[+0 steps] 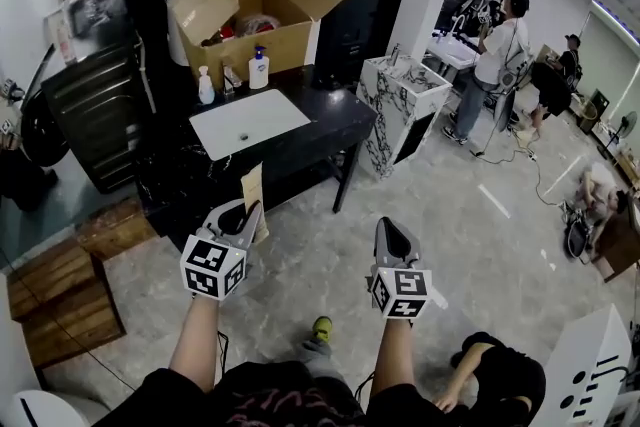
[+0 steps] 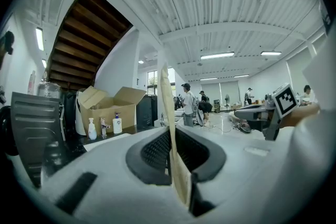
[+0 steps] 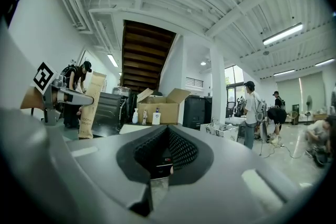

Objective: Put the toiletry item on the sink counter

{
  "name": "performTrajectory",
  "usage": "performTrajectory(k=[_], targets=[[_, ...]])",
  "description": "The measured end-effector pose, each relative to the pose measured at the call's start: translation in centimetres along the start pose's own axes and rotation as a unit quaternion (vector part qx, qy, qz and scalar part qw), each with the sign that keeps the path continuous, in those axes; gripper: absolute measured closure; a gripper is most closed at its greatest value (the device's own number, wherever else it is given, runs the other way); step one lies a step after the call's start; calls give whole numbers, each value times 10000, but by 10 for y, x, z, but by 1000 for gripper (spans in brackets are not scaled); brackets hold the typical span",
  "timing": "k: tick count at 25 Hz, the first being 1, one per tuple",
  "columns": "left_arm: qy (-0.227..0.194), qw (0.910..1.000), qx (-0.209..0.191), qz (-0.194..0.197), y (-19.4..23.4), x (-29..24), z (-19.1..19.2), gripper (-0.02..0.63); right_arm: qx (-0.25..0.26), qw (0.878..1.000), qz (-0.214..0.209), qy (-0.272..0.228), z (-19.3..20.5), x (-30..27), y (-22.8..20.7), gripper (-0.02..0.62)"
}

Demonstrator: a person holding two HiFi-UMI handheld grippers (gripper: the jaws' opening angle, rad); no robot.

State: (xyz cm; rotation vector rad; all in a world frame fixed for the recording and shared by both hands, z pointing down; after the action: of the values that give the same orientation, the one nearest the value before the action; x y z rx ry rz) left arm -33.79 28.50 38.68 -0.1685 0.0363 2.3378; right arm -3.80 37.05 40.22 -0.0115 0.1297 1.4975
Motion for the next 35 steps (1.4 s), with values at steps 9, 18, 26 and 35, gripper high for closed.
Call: performTrajectory(k=[9,18,26,35], targets=[[161,9999,17,-8,11,-71,-6,578,-273,9996,74,25,5,-58,-52,591],[265,9996,62,-65,23,-166,-9,578,-387,9992,23,54,17,-131,-114,591],[318,9993,12,-180,26,-245,-26,578,-551,9984,-98,-80,13,-191,-176,591],[288,9987,4,-420,28,-296,-38,578,-545,9979,-325,-153,7,-242,-217,591]])
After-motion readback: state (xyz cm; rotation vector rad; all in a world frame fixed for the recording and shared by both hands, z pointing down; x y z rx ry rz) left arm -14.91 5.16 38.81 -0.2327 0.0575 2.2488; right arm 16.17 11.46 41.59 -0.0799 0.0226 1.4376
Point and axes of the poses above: the fingertips, and each gripper's own axes: x backward along the fingers, y to its left, z out of its underside, the point moved 8 cm from there along x, backward along the fingers, and after that the axes turned 2 degrees about y, right-handed, at the moved point
